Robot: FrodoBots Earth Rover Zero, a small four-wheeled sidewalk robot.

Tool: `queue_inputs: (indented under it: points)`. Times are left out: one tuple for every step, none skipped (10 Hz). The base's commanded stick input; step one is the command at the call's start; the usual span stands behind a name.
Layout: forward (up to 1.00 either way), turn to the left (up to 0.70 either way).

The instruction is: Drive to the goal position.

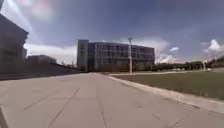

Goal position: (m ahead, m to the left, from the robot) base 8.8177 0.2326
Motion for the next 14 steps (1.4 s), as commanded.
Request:
queue_inputs:
  points:
    - [0.70,0.00]
    - [0.70,0.00]
    - [0.70,0.00]
    - [0.70,0.00]
    - [0.70,0.00]
    - [0.70,0.00]
    - [0.70,0.00]
    - [0.70,-0.26]
    - [0.70,-0.35]
    - [0.70,-0.35]
    - [0.70,-0.20]
    - [0.70,-0.03]
    - [0.70,0.00]
    - [0.70,0.00]
